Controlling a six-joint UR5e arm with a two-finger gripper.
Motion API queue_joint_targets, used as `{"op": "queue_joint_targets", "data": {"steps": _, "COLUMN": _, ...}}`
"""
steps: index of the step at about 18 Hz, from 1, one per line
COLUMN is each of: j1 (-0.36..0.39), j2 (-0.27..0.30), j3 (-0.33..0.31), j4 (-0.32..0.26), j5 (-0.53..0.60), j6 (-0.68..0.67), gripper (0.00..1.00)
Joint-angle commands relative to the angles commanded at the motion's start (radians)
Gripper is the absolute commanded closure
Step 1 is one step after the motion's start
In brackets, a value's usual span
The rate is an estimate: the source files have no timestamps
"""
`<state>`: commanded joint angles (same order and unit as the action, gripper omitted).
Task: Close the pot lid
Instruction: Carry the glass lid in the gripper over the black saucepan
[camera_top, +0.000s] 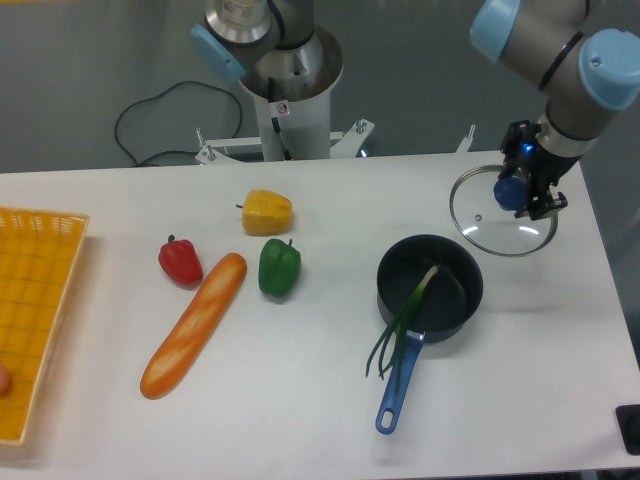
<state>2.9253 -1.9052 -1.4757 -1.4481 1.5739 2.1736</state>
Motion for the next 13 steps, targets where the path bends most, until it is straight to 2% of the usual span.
{"op": "queue_joint_targets", "data": {"steps": 6, "j1": 0.002, "j2": 0.009, "j3": -0.006, "j4": -0.002, "j5": -0.005, "j6": -0.008, "gripper": 0.45}}
{"op": "queue_joint_targets", "data": {"steps": 13, "j1": -0.005, "j2": 0.014, "j3": -0.006, "j4": 0.0, "j5": -0.064, "j6": -0.083, "gripper": 0.45}}
